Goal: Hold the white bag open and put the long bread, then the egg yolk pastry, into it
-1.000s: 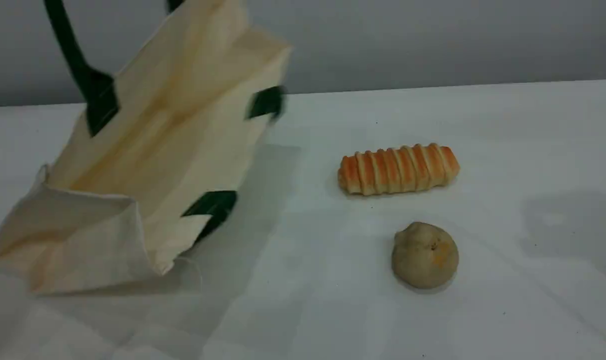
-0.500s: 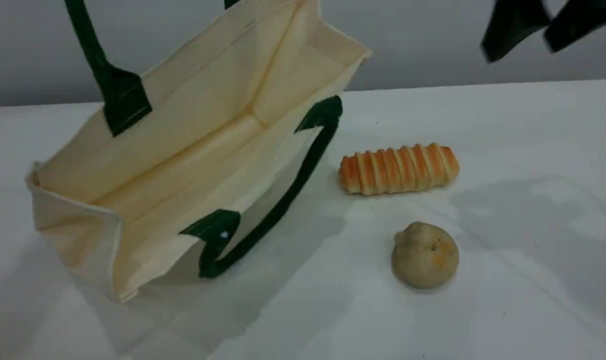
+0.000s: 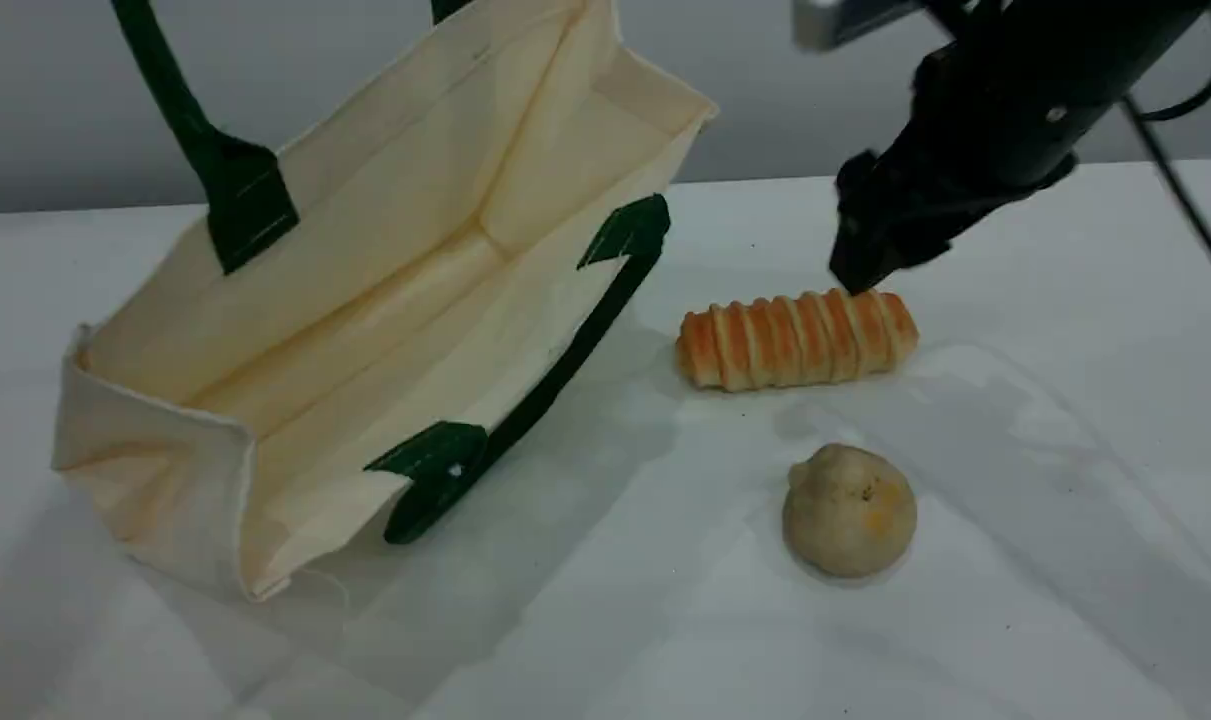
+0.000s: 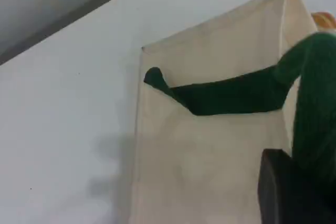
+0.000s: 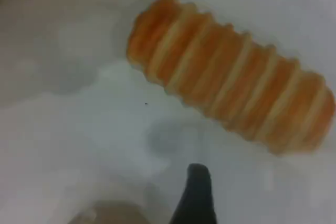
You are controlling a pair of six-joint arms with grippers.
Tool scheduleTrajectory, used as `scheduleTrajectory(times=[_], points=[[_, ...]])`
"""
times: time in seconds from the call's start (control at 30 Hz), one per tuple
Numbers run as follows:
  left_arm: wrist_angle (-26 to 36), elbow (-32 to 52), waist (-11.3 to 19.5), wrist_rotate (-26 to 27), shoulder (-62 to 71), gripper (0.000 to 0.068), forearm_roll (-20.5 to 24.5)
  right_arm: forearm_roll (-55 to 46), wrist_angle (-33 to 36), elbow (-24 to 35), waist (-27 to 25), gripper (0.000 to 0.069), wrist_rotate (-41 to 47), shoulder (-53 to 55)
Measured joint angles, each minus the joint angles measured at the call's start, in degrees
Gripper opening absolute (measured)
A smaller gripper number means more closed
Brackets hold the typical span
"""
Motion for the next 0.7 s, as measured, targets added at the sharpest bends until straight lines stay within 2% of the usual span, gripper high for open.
scheduleTrajectory(times=[0.27,0.47,0.6,0.7], points=[[0.1,0.0,0.0,0.0,0.0,0.0074,-0.3,-0.4,-8.6,0.0,2.4,0.0558,-13.7,2.8],[0.1,0.0,0.0,0.0,0.0,0.0074,-0.4,-0.6,-11.1,0.0,3.0,0.0558,-22.0,5.9],[0.1,0.0,0.0,0.0,0.0,0.0074,0.0,-0.7,-14.3,0.0,3.6,0.0558,-23.3,8.3],[0.1,0.0,0.0,-0.8,0.0,0.0074,2.6,-0.7,-17.0,0.0,3.5,0.0558,-23.3,9.6]])
